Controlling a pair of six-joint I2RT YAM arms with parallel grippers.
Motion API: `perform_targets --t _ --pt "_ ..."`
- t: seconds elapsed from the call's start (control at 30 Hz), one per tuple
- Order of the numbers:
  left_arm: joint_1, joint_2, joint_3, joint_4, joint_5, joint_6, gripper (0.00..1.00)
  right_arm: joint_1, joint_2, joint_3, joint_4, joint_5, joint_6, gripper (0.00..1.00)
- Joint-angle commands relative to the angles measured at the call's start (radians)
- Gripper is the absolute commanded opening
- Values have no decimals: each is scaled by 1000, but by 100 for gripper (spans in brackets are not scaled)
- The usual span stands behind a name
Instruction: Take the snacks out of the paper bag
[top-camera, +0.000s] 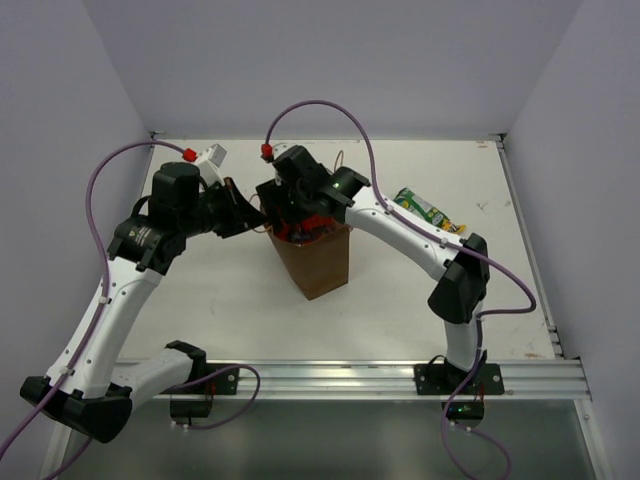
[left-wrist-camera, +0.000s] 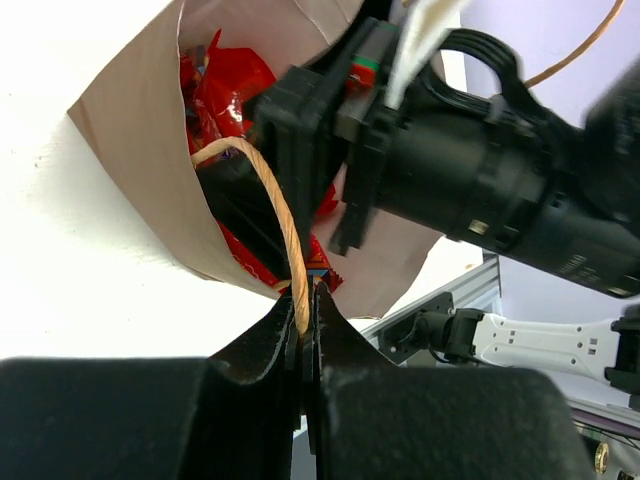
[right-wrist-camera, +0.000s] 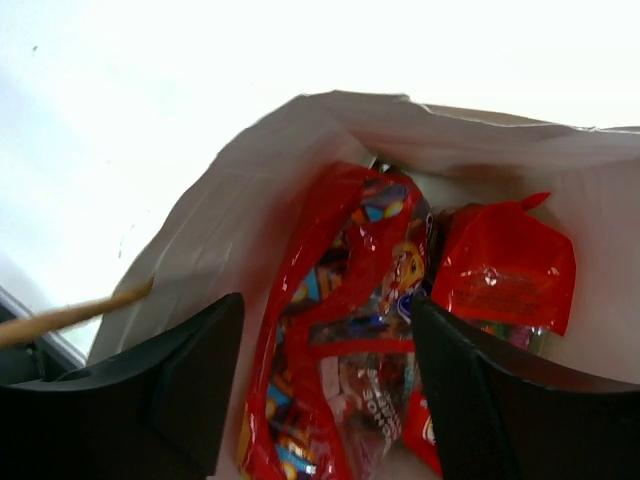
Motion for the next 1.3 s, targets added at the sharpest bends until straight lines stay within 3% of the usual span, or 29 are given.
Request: perform_targets --t 0.0,0.23,0.27,0.37,0.47,0.73,0.93,1.27 --pt "-3 3 36 14 22 12 1 -7 37 -4 59 21 -22 69" --pt "-3 1 42 7 19 13 1 -21 35 -27 79 36 -35 47" --pt "-3 1 39 7 19 13 1 -23 27 -30 79 39 -37 35" --pt "-3 1 36 8 18 12 1 -23 1 -36 81 50 -45 13" --pt "-3 -2 30 8 15 13 1 -23 -34 -63 93 78 -43 0" --pt "-3 -8 -1 24 9 10 2 -18 -256 -112 79 99 -11 0" --pt "-3 0 -4 39 10 10 1 -18 -370 -47 12 98 -11 0" --pt "-3 -2 7 41 7 3 2 -18 -368 78 -88 148 -35 0"
